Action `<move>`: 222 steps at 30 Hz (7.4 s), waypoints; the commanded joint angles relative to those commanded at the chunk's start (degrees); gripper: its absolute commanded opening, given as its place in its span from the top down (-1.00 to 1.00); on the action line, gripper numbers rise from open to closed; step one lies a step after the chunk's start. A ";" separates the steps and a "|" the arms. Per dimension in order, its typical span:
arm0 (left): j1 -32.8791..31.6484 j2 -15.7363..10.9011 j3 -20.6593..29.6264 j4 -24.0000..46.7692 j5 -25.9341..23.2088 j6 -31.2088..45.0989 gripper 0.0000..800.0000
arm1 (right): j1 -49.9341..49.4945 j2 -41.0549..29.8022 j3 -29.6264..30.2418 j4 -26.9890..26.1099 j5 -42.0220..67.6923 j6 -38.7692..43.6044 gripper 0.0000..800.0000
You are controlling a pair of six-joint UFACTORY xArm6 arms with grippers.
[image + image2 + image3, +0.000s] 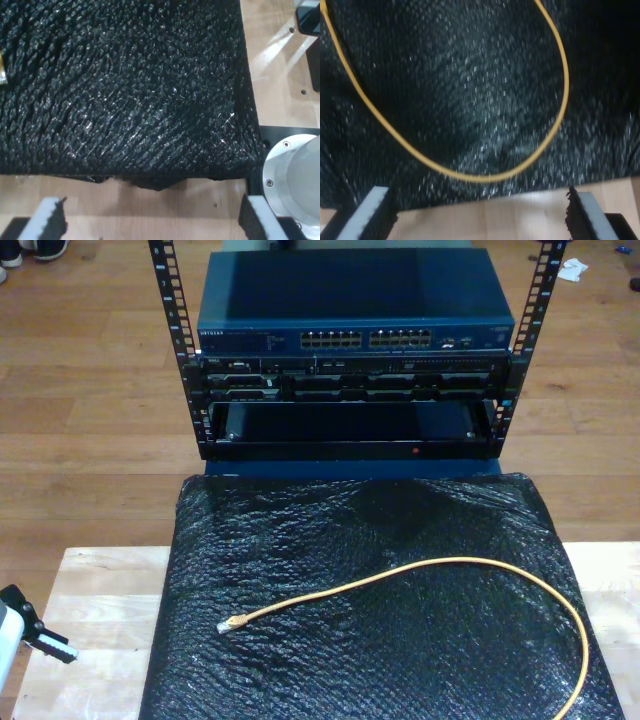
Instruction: Grab the cable and plug it in
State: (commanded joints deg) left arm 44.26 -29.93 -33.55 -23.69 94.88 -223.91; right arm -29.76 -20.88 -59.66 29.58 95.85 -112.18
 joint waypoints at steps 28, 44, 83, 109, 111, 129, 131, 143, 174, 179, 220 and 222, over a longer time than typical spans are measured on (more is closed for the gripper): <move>0.09 -0.09 0.44 0.00 -0.18 0.00 -1.00 | 24.79 3.78 -3.69 0.09 -10.73 14.07 -0.99; 0.09 -0.09 0.44 0.00 -0.18 0.00 -1.00 | 33.49 5.19 -3.60 5.98 -15.03 17.49 -0.99; 0.09 0.44 0.44 0.00 -0.18 -0.09 -1.00 | 56.44 17.93 -2.90 1.76 -32.53 21.45 -0.99; 0.09 0.53 0.44 0.00 -0.26 -0.18 -1.00 | 69.80 29.19 -2.11 -16.79 -45.54 34.46 -0.99; 0.09 0.53 0.44 0.00 -0.26 -0.18 -1.00 | 70.42 29.89 -2.11 -18.55 -46.59 36.40 -0.99; 0.09 0.53 0.44 0.00 -0.18 -0.09 -1.00 | 74.29 32.62 -1.58 -27.60 -52.57 44.84 -0.99; 0.09 0.53 0.44 0.00 -0.18 -0.09 -1.00 | 74.73 33.05 -1.49 -28.84 -52.57 45.80 -0.99; 0.09 0.53 0.44 0.00 -0.09 -0.09 -1.00 | 76.92 33.67 0.00 -31.21 -54.42 47.65 -0.98; 0.09 0.53 0.44 0.00 -0.09 -0.09 -1.00 | 76.57 33.93 1.05 -32.18 -59.52 48.88 0.00; 0.09 0.53 0.44 0.00 -0.09 -0.09 -1.00 | 76.57 33.93 1.05 -32.26 -59.52 48.88 0.05; 0.09 0.53 0.44 0.00 0.00 -0.09 -1.00 | 76.57 33.85 2.02 -37.89 -60.84 54.07 0.41; 0.09 0.53 0.44 0.00 0.00 -0.09 -1.00 | 76.66 33.67 2.02 -37.89 -60.84 54.07 0.41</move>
State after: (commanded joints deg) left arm 44.35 -29.41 -33.11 -23.69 94.88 -224.00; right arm 46.90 12.79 -57.64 -8.31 35.01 -58.11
